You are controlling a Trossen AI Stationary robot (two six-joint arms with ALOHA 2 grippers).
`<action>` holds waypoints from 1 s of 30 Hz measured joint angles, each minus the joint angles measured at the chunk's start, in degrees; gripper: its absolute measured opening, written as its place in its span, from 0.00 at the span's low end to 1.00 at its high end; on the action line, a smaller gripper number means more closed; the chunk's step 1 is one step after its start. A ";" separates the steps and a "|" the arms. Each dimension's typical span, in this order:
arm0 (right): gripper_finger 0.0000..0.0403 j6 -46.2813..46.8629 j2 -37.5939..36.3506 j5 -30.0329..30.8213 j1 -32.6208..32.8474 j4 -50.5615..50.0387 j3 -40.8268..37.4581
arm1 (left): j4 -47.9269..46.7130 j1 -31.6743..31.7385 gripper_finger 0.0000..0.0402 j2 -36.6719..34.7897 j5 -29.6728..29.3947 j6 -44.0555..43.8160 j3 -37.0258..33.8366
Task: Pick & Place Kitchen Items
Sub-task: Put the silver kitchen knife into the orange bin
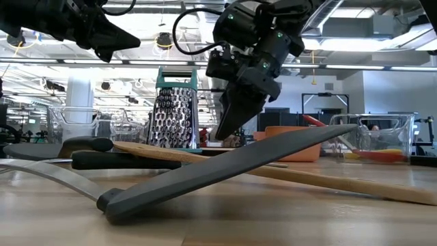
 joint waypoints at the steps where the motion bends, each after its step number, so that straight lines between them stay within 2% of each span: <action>1: 0.31 0.04 0.00 -0.02 0.02 0.02 0.00 | 0.00 0.00 0.00 0.00 0.02 0.02 0.00; 21: 0.31 2.95 6.11 -0.69 -1.09 -0.12 0.29 | -0.02 0.00 0.00 0.00 0.15 0.00 0.00; 30: 0.30 3.02 6.19 -0.66 -1.11 -0.24 0.28 | -0.03 0.00 0.00 0.02 0.13 0.00 0.01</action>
